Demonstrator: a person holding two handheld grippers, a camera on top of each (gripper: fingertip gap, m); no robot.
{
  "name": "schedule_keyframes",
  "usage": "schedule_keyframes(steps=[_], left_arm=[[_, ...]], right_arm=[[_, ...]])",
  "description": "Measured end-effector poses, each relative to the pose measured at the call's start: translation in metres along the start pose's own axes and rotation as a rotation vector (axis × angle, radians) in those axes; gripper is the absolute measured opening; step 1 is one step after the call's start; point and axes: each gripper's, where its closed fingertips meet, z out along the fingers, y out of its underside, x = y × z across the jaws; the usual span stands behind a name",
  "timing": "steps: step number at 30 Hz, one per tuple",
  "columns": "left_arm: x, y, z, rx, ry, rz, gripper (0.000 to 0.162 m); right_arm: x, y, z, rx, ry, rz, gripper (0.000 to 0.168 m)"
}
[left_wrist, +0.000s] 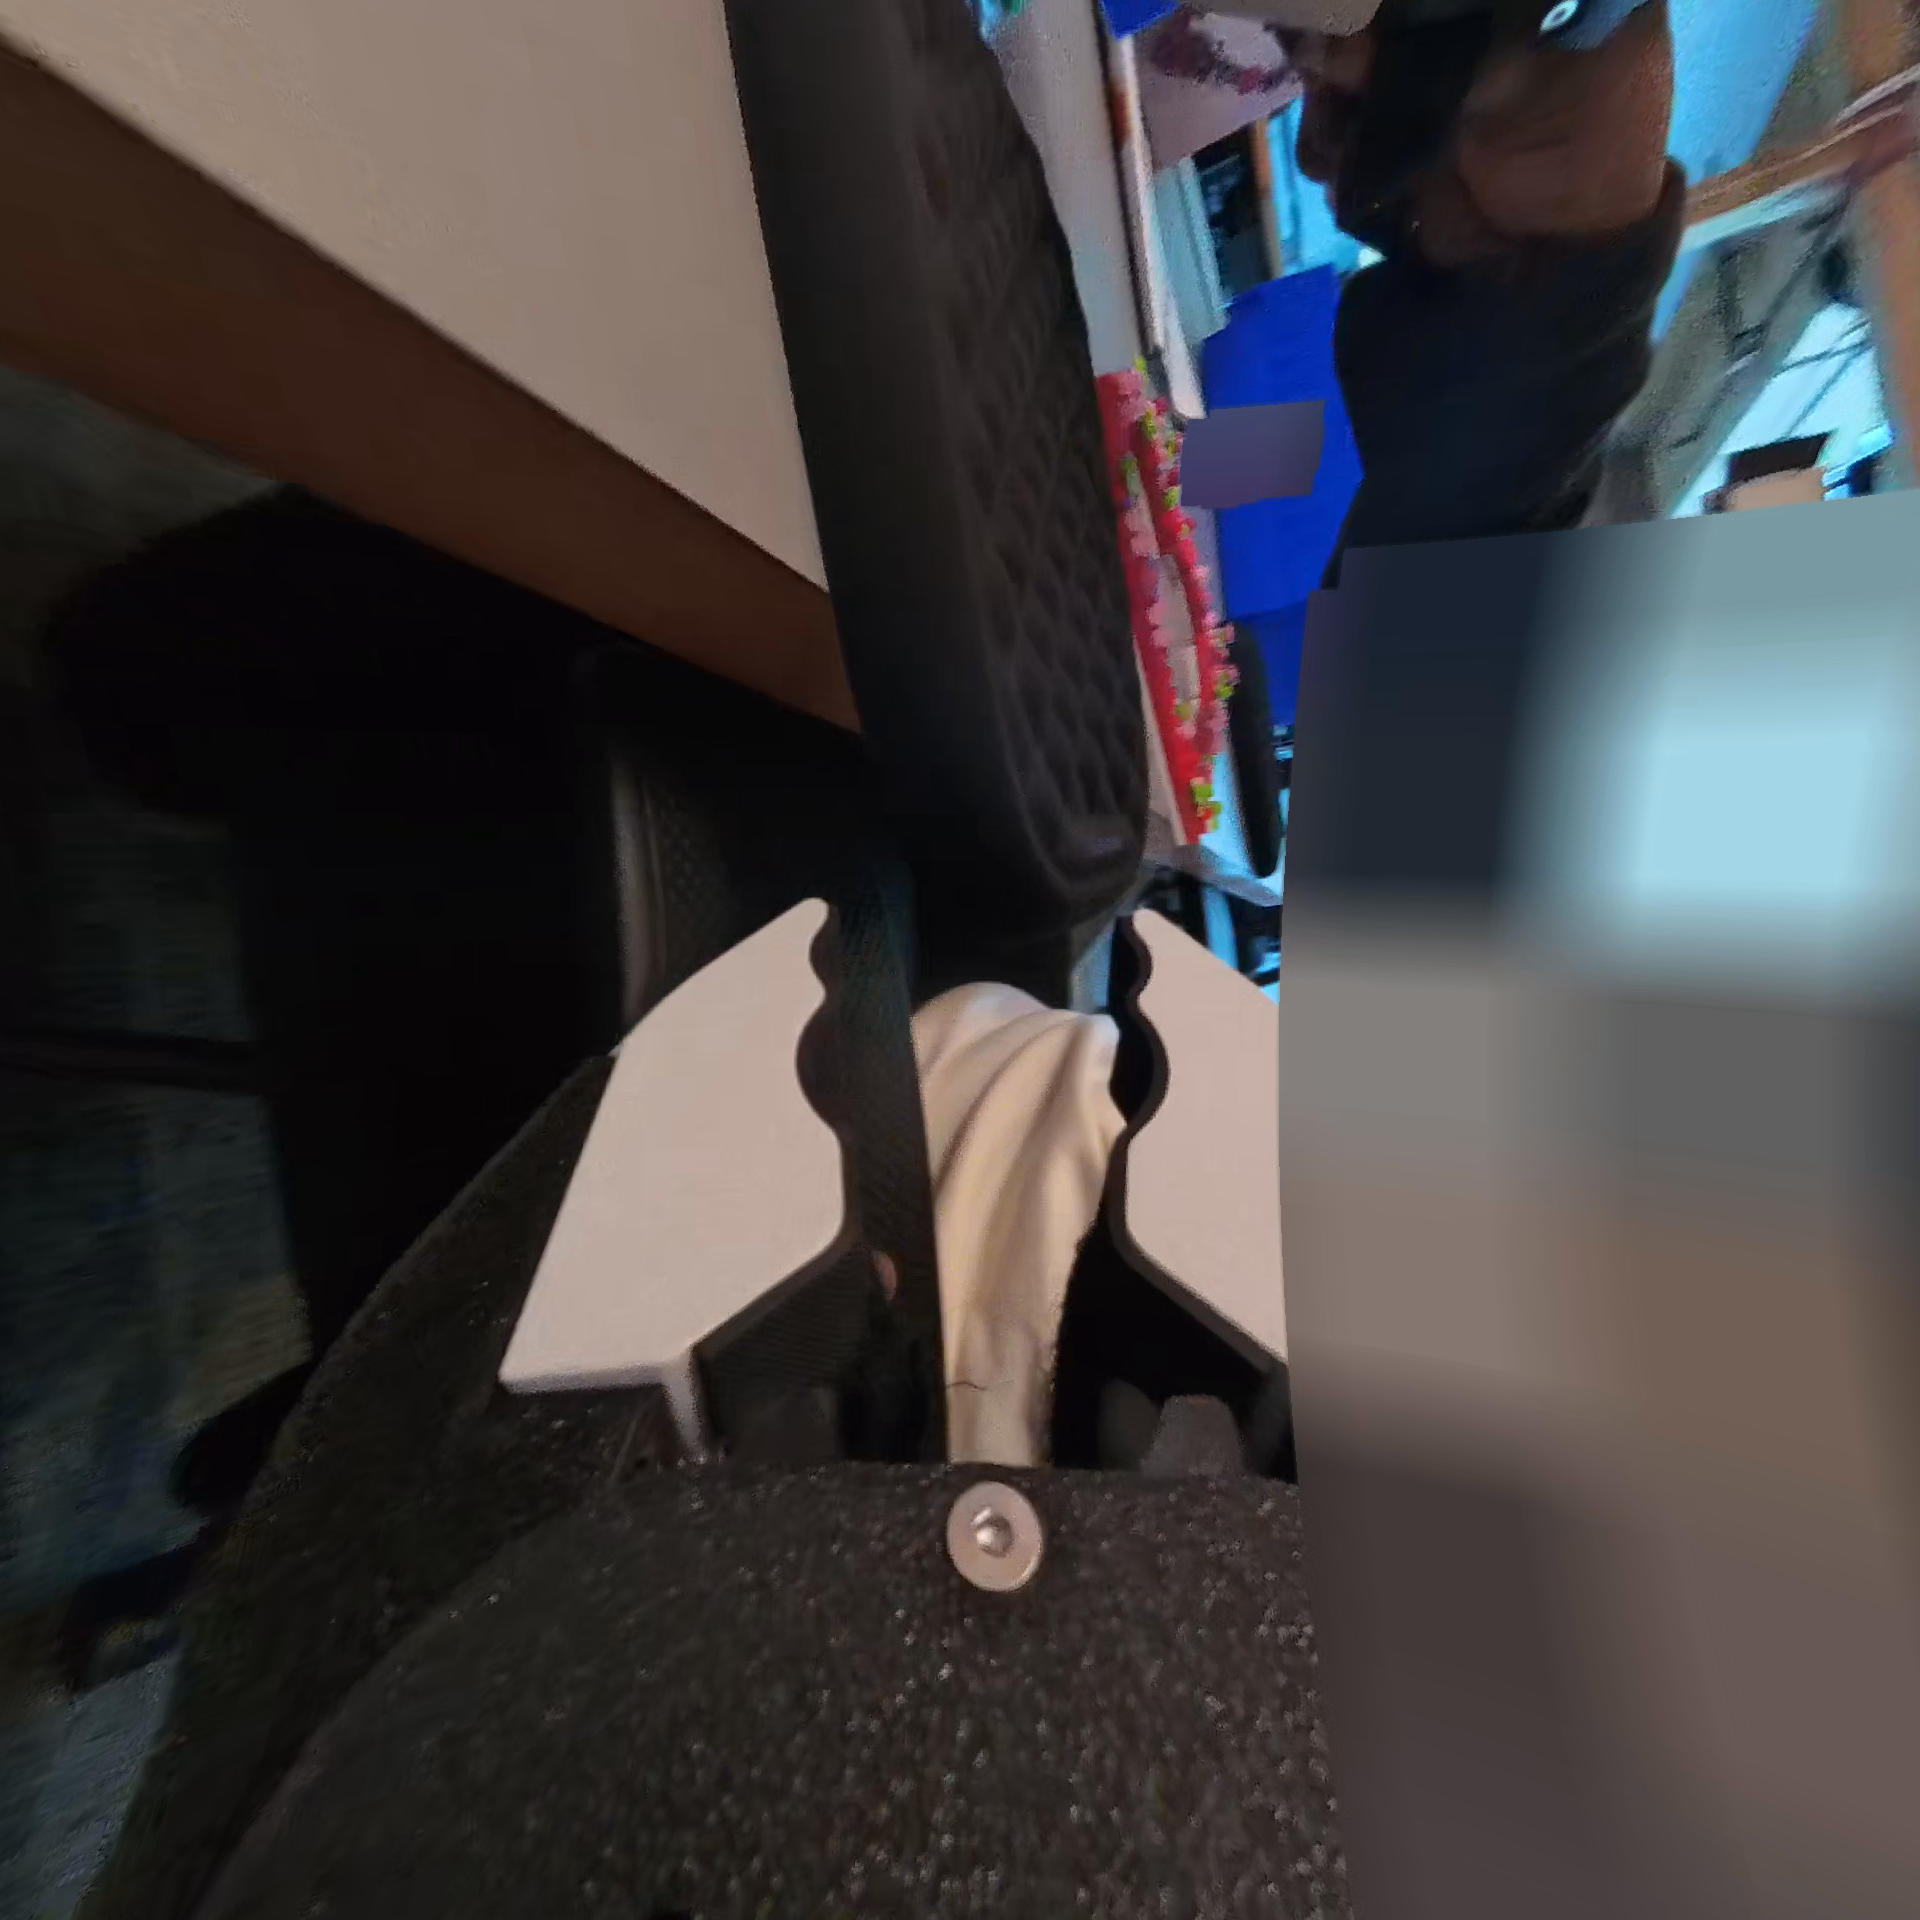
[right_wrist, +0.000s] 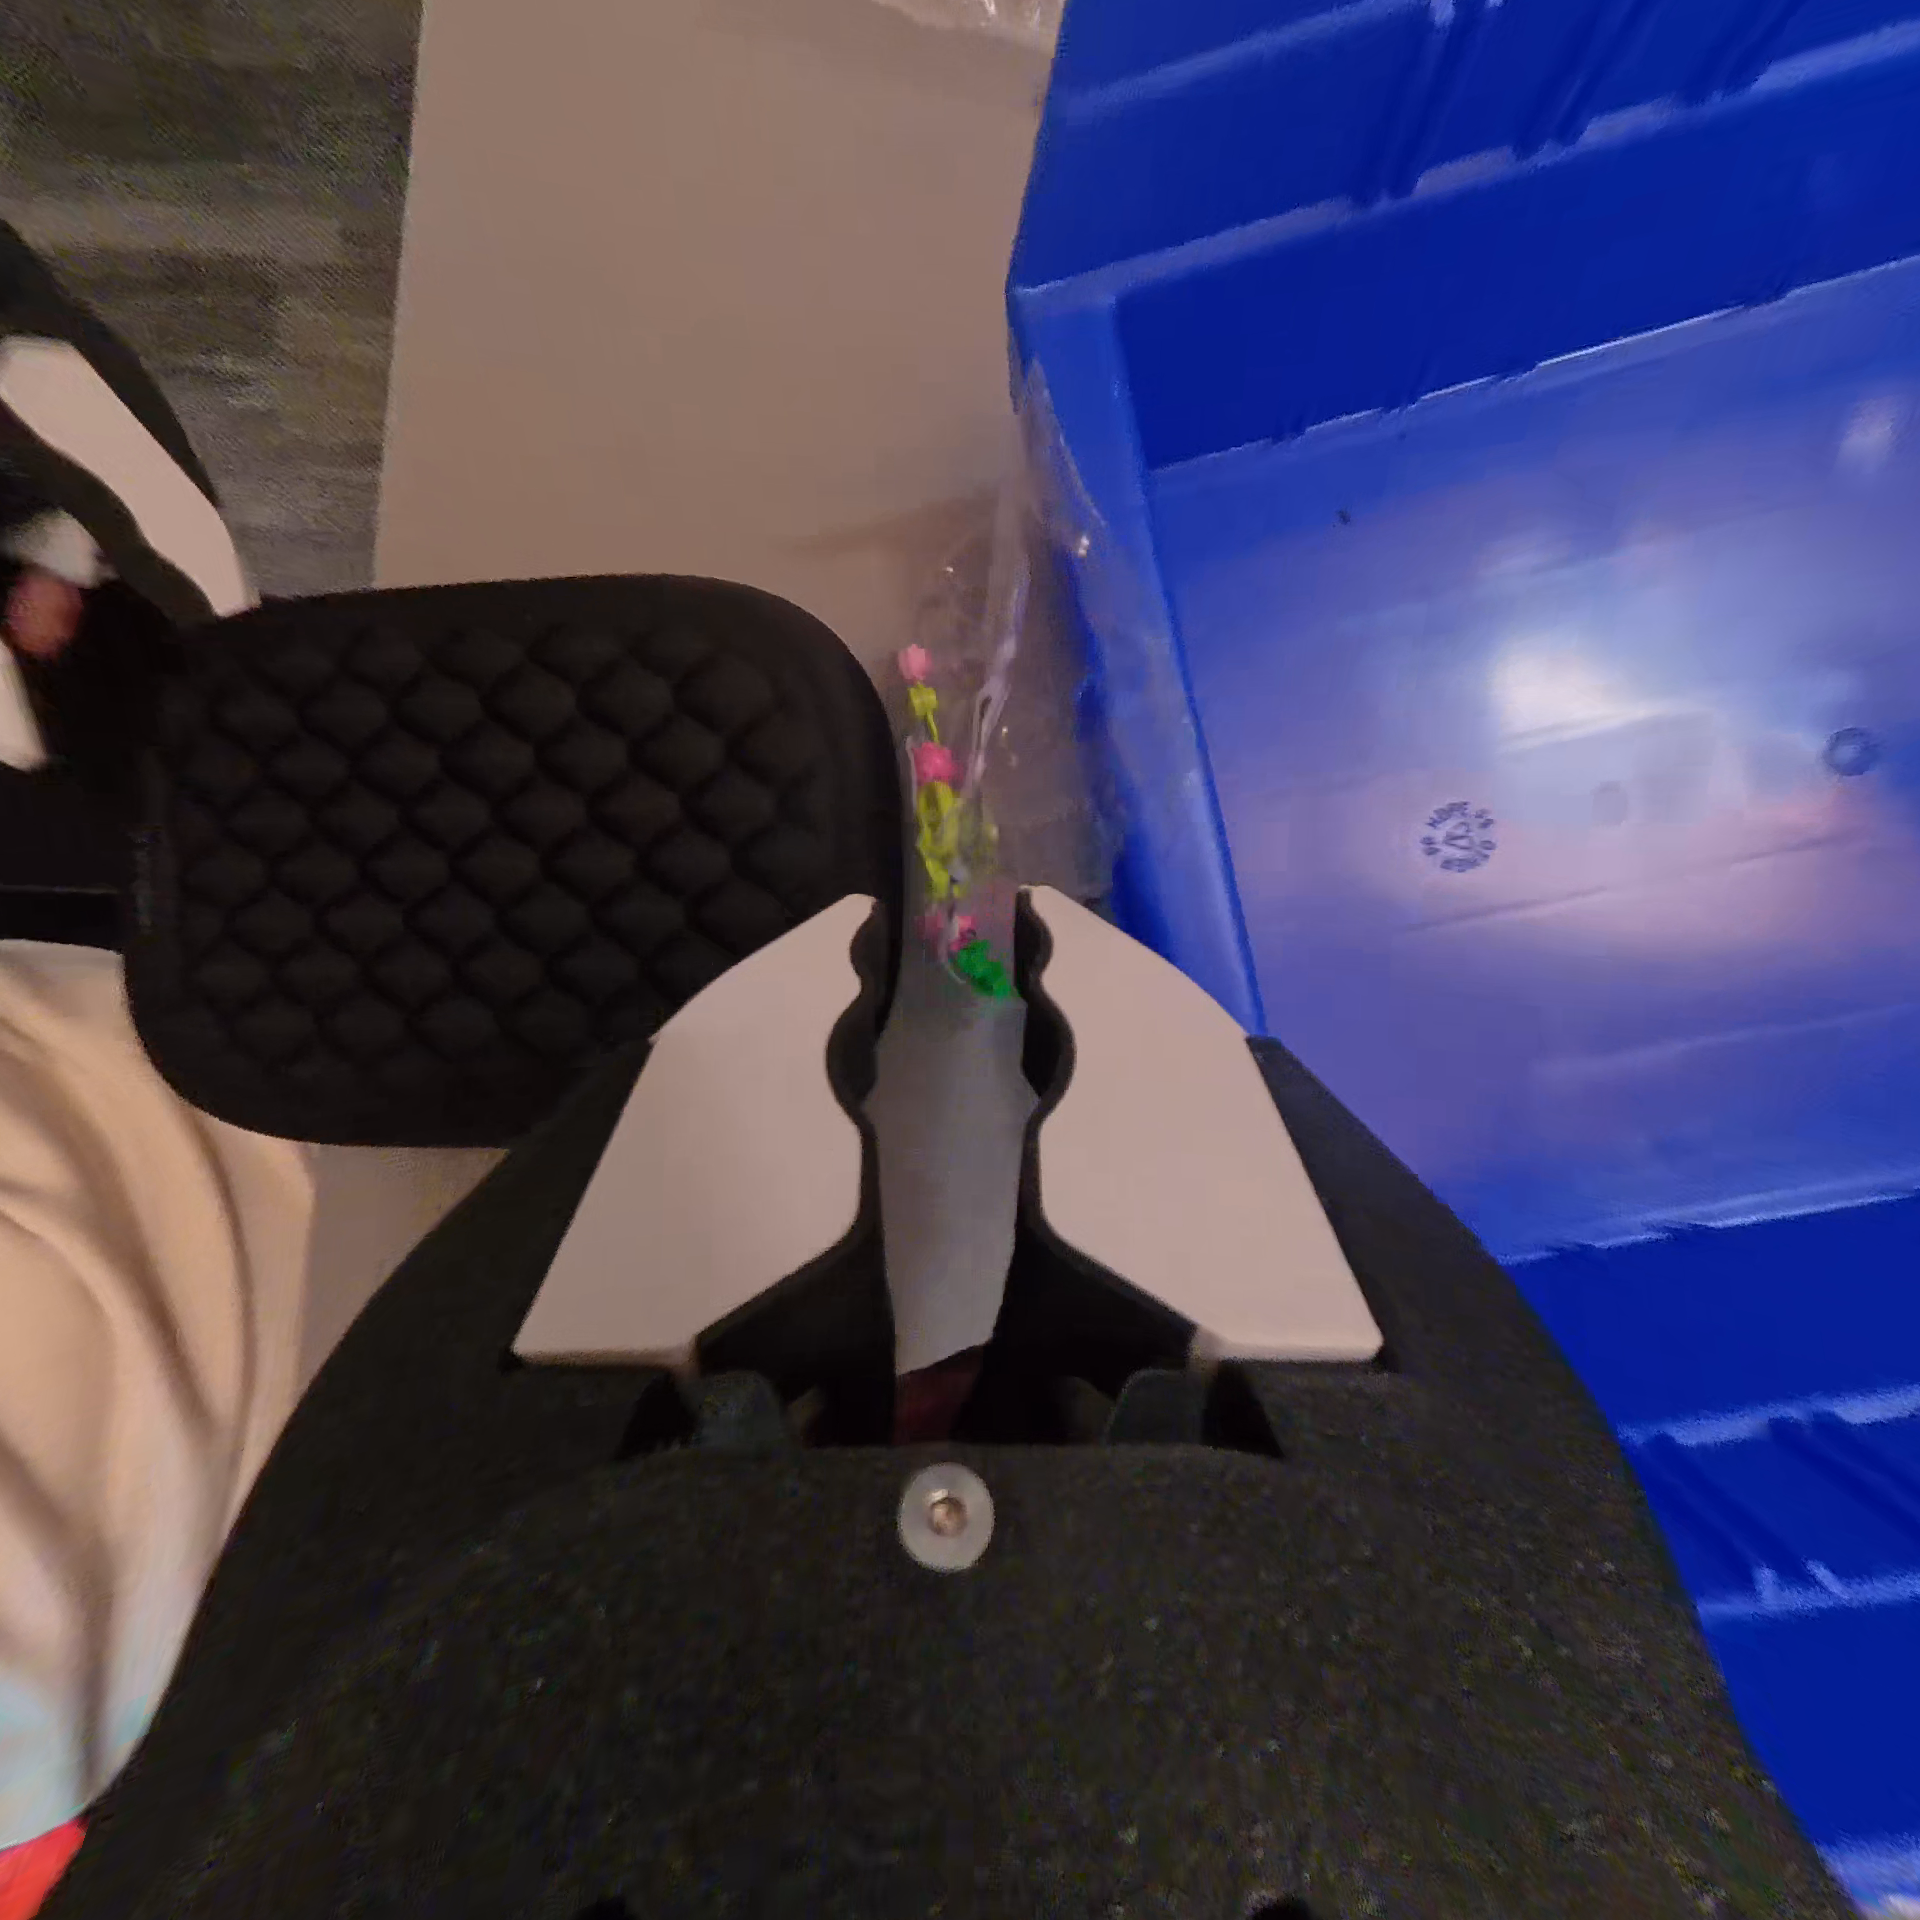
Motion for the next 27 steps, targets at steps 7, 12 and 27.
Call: schedule_keyframes(steps=[7, 12, 27], left_arm=[[0.006, -0.064, -0.053, 0.194, -0.325, 0.460, 0.070], [0.083, -0.125, -0.055, 0.473, -0.443, 1.067, 0.114], [0.245, -0.140, 0.034, 0.557, 0.255, 1.314, 0.028]], right_arm=[[0.001, -0.001, -0.045, 0.129, 0.153, -0.136, 0.028], [-0.050, 0.029, -0.108, 0.392, 0.192, -0.242, 0.043], [-0.121, 0.119, -0.194, 0.935, 0.318, 0.018, 0.059]])
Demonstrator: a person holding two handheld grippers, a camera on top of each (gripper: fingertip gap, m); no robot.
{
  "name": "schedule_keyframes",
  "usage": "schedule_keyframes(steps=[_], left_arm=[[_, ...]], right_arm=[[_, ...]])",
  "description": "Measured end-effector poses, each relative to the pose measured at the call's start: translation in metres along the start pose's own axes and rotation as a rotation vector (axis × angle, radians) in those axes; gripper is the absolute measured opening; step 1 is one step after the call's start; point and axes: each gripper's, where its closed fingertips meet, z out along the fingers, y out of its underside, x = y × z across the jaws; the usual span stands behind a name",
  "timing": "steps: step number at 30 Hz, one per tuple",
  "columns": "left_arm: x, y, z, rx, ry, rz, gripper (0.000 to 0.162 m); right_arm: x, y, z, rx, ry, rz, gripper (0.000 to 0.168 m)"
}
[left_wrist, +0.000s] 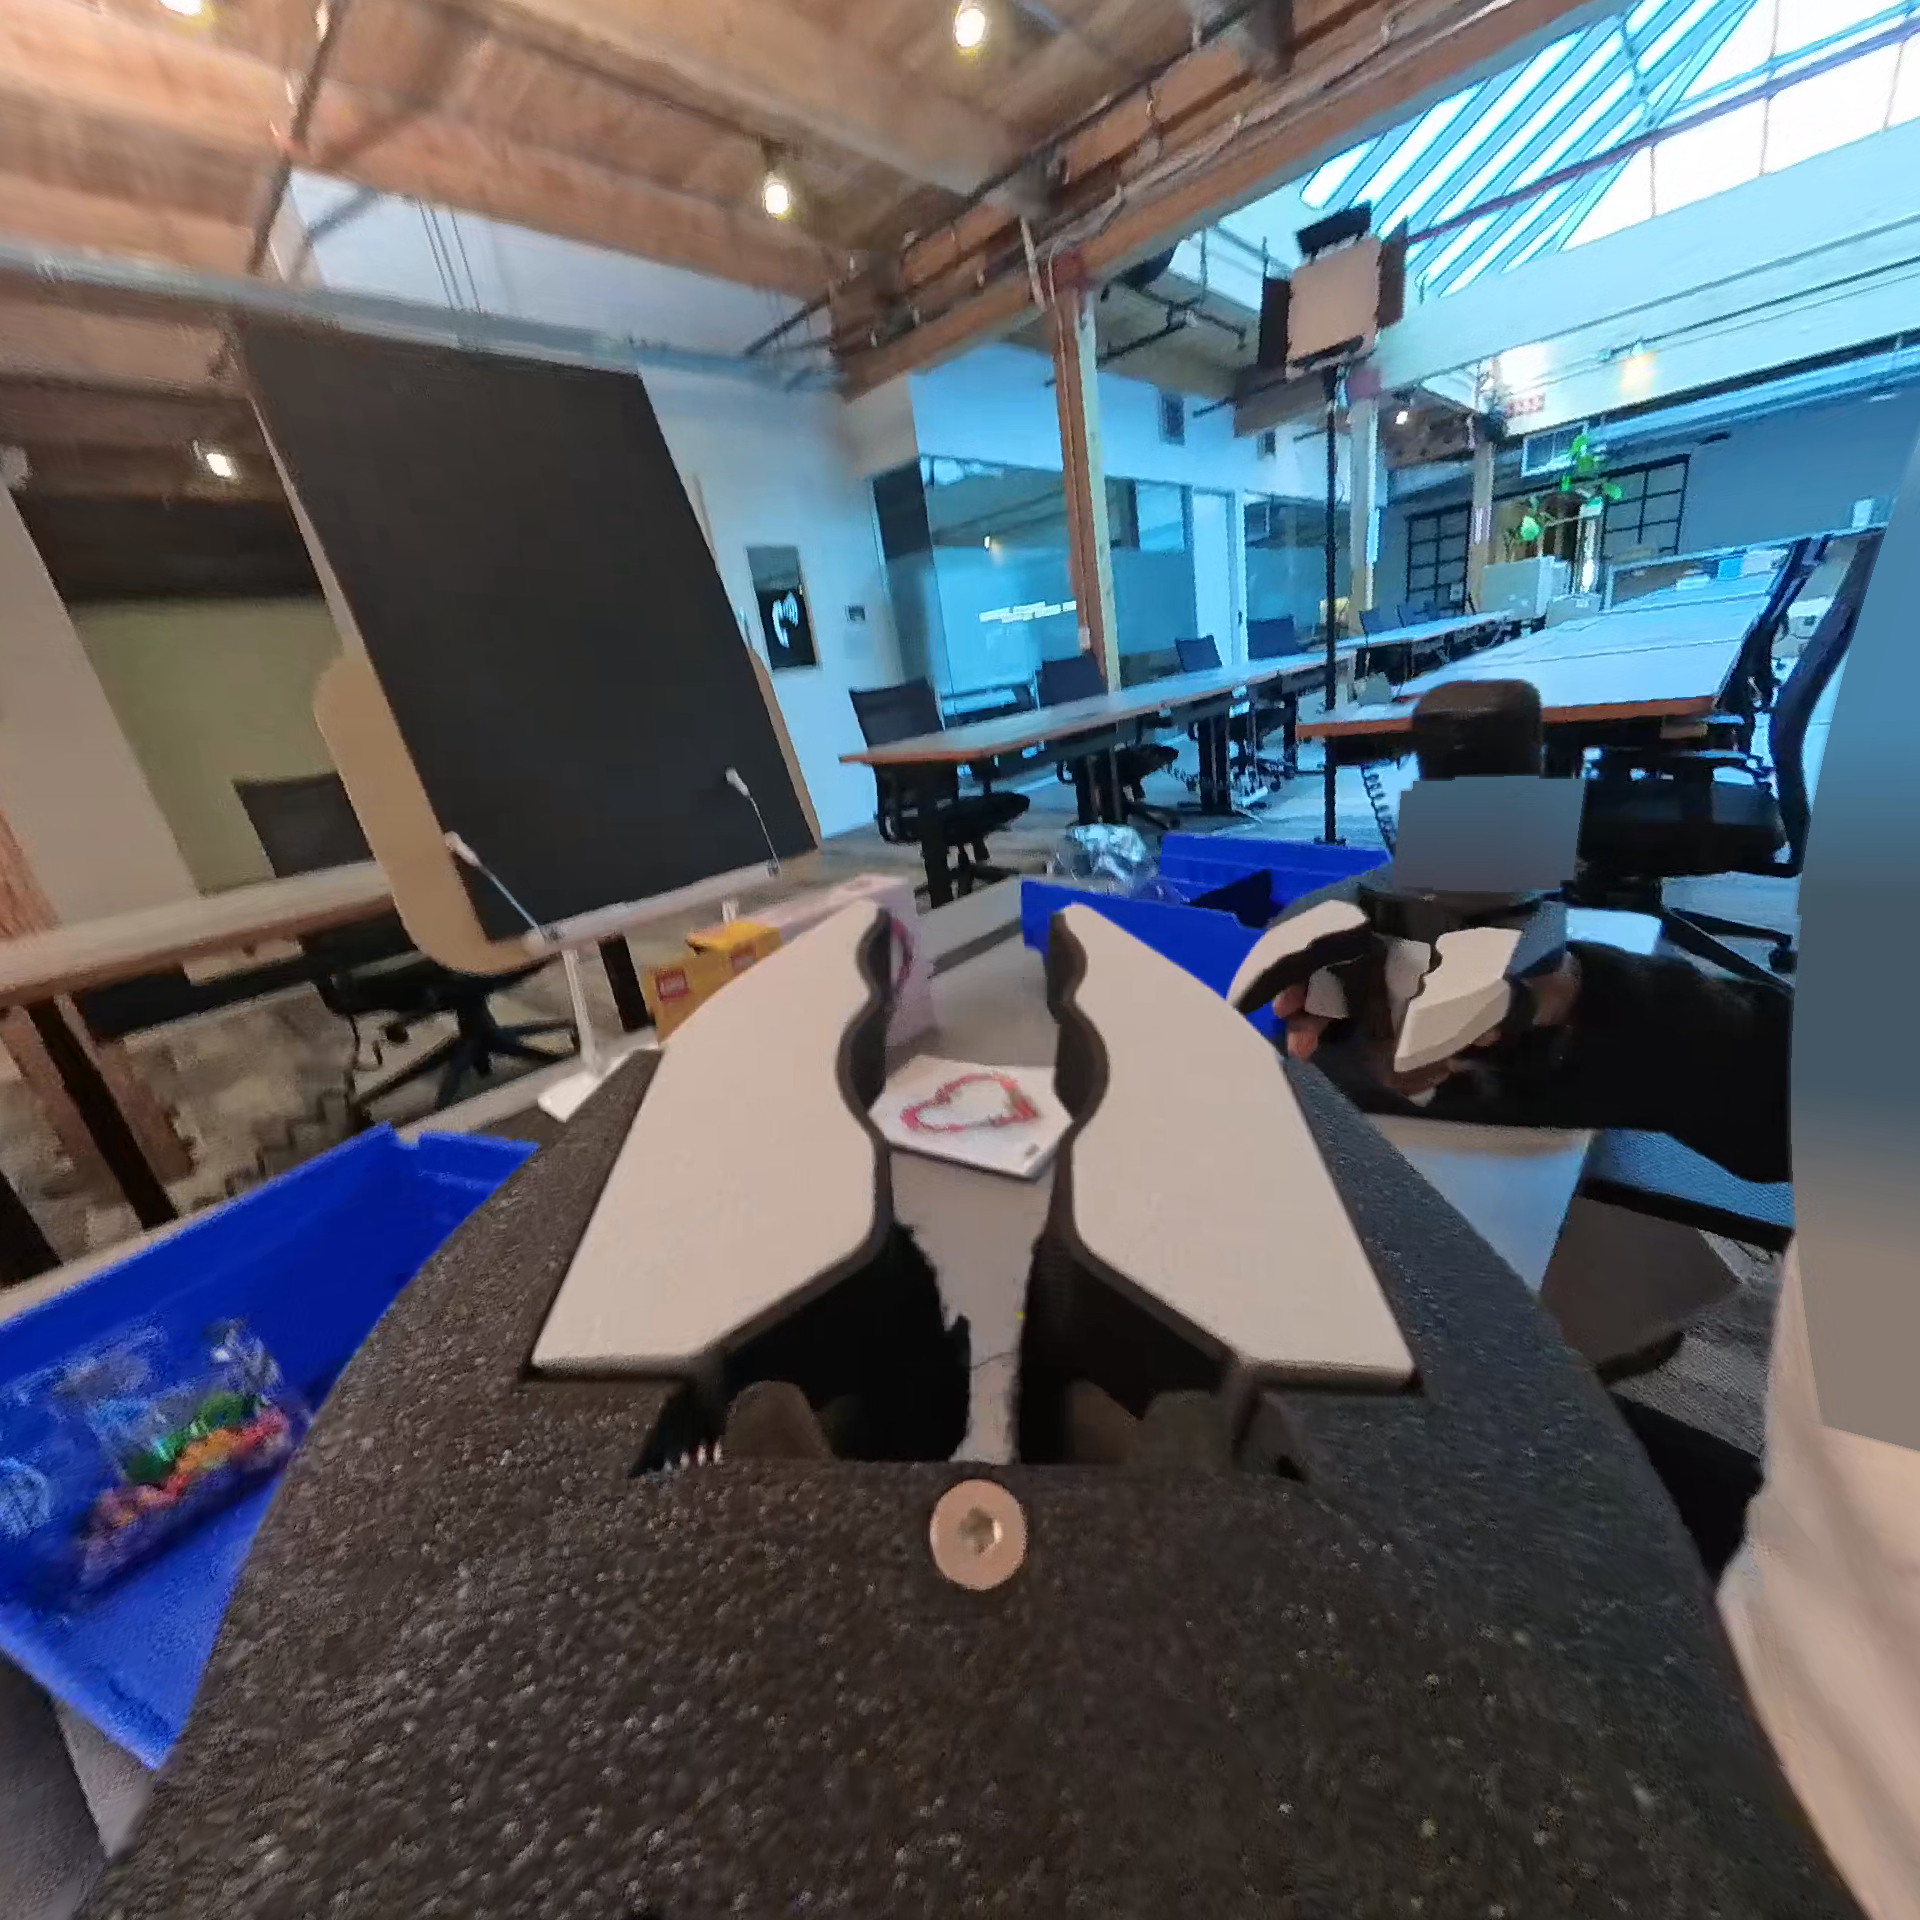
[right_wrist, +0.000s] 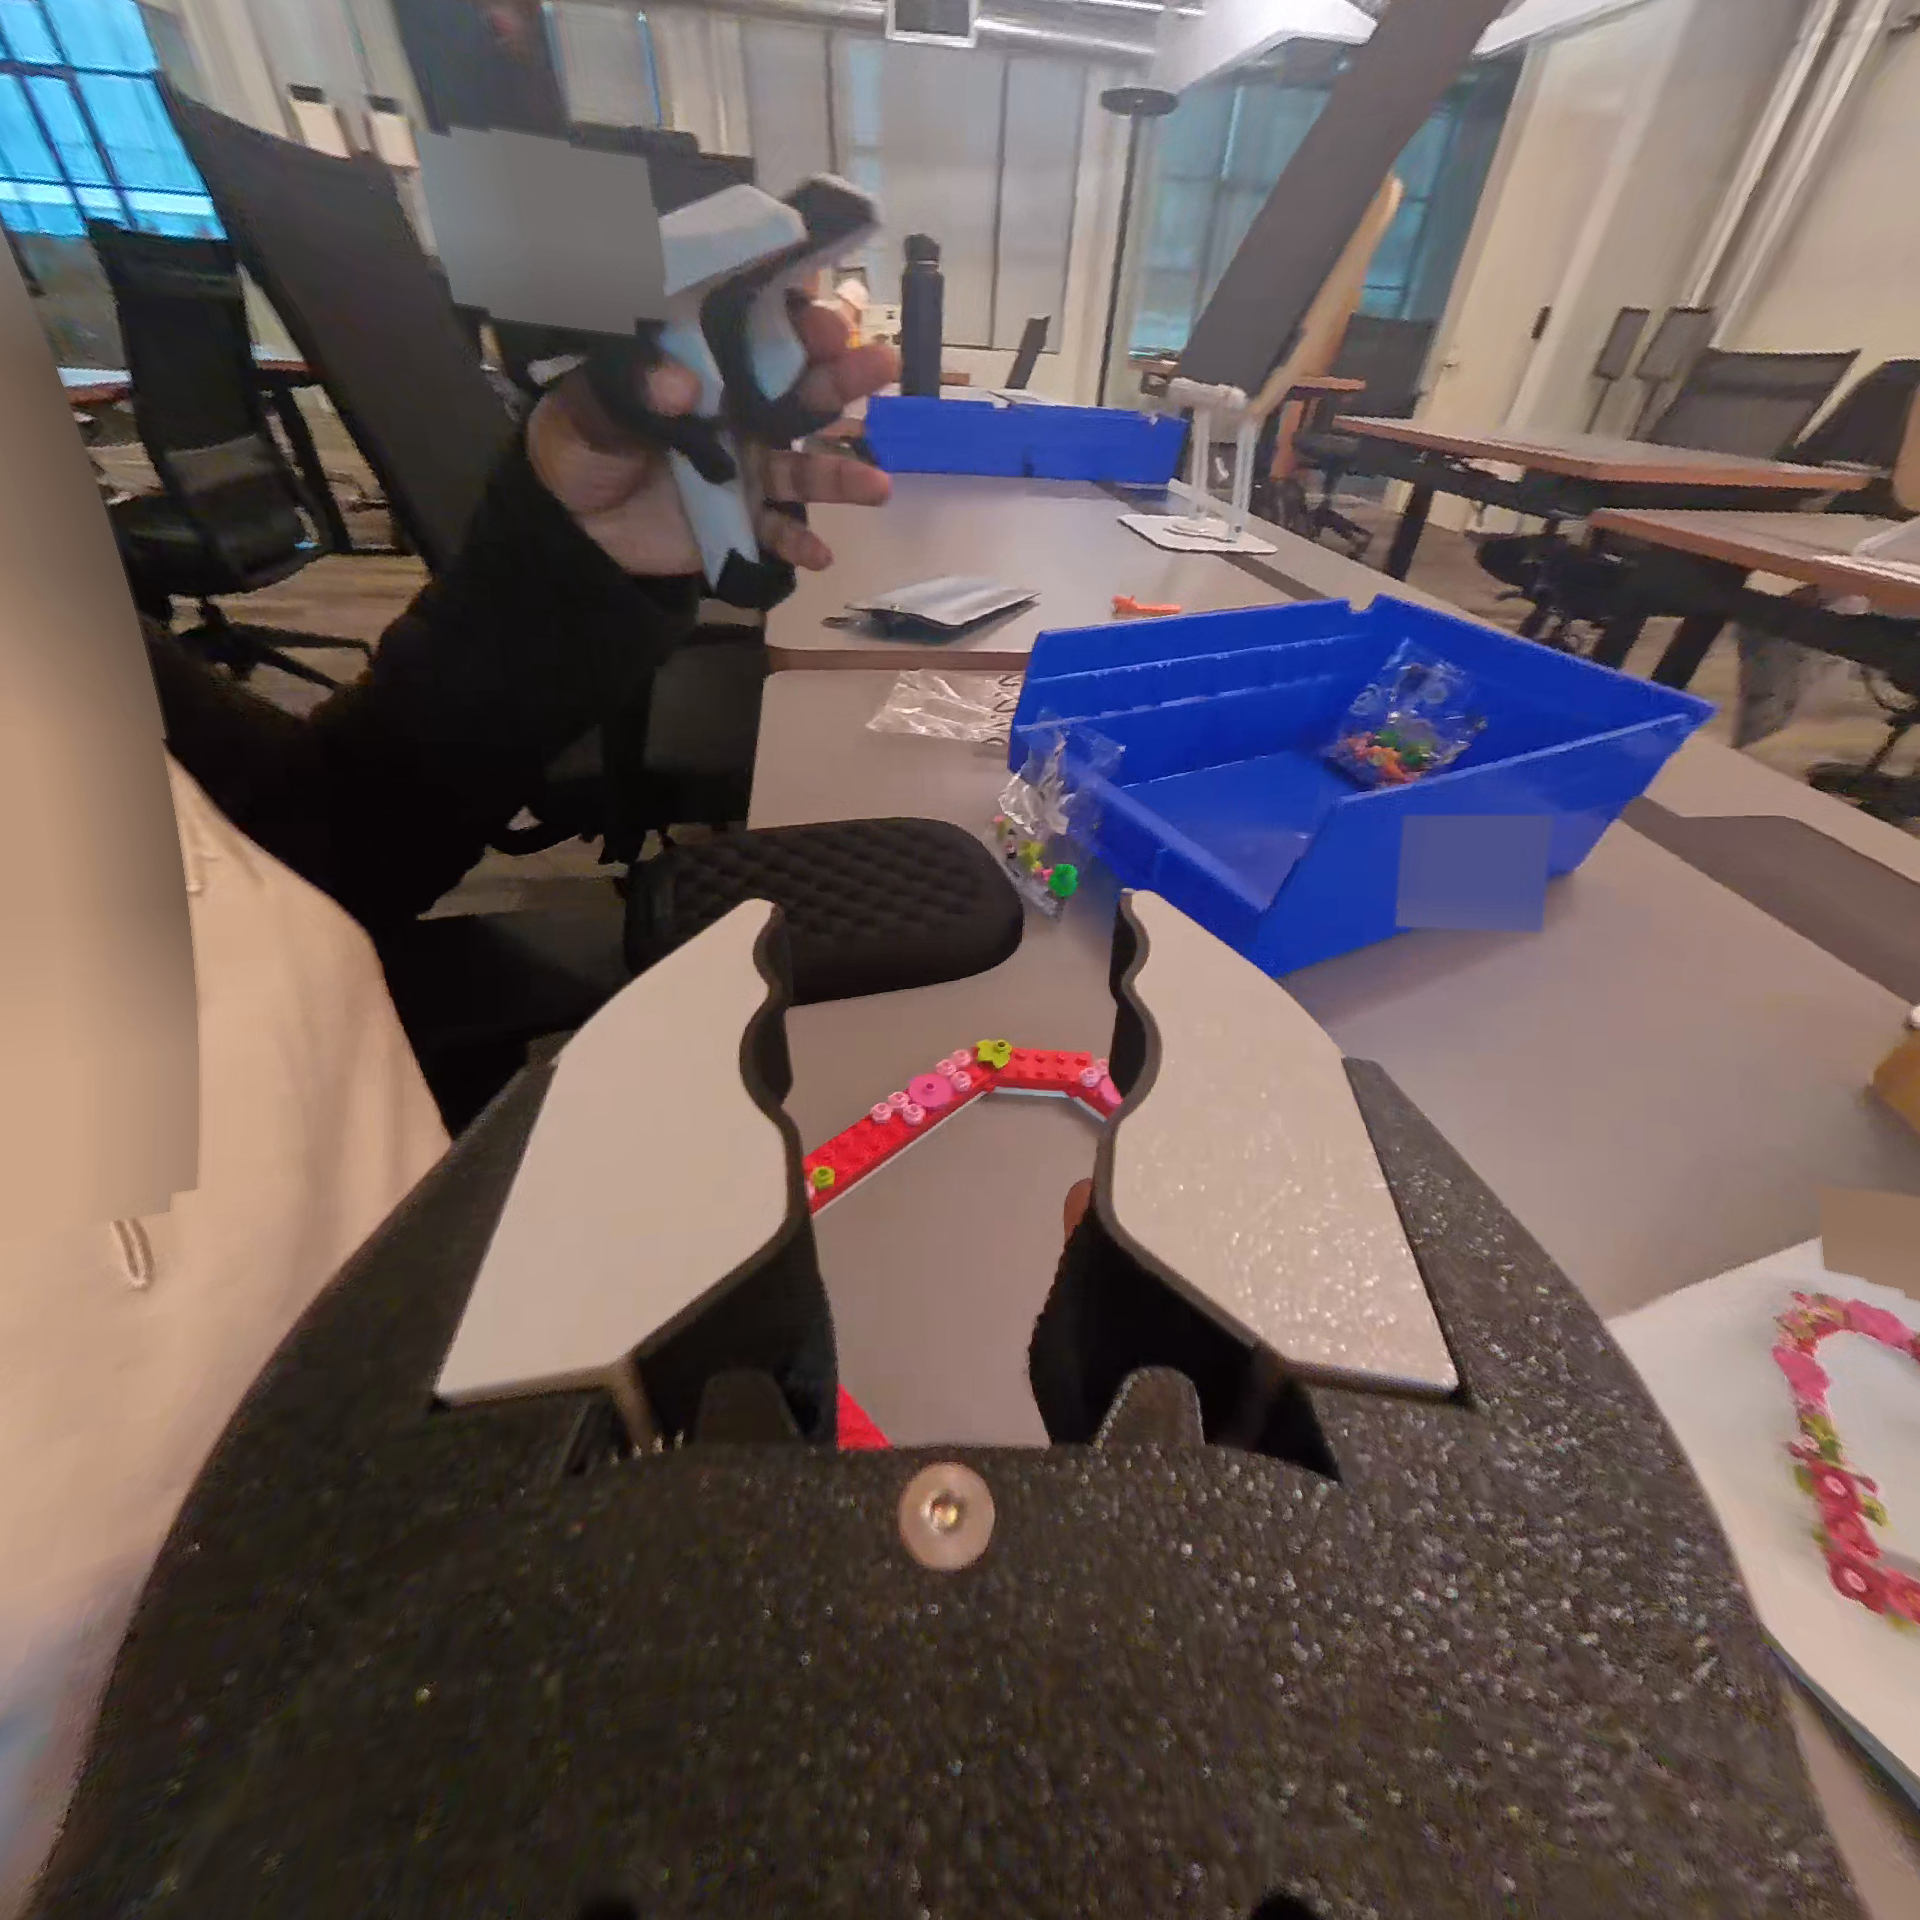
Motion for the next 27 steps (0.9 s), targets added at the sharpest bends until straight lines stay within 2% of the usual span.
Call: schedule_keyframes(steps=[5, 7, 8, 9, 10, 12, 14, 17, 21, 23, 25, 27], left_arm=[[-0.014, 0.023, 0.019, -0.186, -0.126, 0.005, 0.068], [-0.008, 0.036, 0.026, -0.295, -0.089, 0.019, 0.077], [-0.010, 0.036, 0.030, -0.294, -0.110, -0.015, 0.073], [-0.012, 0.031, 0.035, -0.239, -0.132, -0.055, 0.061], [-0.006, 0.025, 0.041, -0.172, -0.102, -0.077, 0.040], [0.012, 0.028, 0.045, -0.156, 0.014, -0.106, 0.009], [0.012, 0.041, 0.043, -0.212, 0.014, -0.141, 0.003], [0.019, 0.058, 0.044, -0.281, 0.075, -0.160, 0.001], [0.042, 0.076, 0.056, -0.418, 0.155, -0.113, 0.010], [0.057, 0.076, 0.066, -0.429, 0.191, -0.083, 0.016], [0.078, 0.077, 0.074, -0.430, 0.281, -0.070, 0.017], [0.094, 0.091, 0.075, -0.499, 0.346, -0.101, 0.022]], right_arm=[[0.010, 0.018, 0.004, -0.099, -0.010, -0.053, 0.061], [0.013, 0.015, 0.003, -0.091, -0.013, -0.045, 0.059], [0.011, 0.012, 0.000, -0.073, -0.028, -0.054, 0.039], [0.005, 0.010, -0.004, -0.061, -0.072, -0.086, 0.009], [-0.002, 0.008, -0.008, -0.055, -0.113, -0.115, 0.000], [-0.003, 0.005, -0.017, -0.046, -0.113, -0.156, 0.000], [0.007, 0.004, -0.025, -0.032, -0.061, -0.198, 0.000], [0.028, 0.016, -0.029, -0.106, 0.002, -0.154, 0.002], [0.027, 0.036, -0.024, -0.289, -0.059, -0.108, 0.012], [0.020, 0.043, -0.021, -0.356, -0.095, -0.098, 0.013], [0.013, 0.057, -0.024, -0.477, -0.113, -0.114, 0.013], [0.012, 0.077, -0.039, -0.631, -0.093, -0.152, 0.016]])
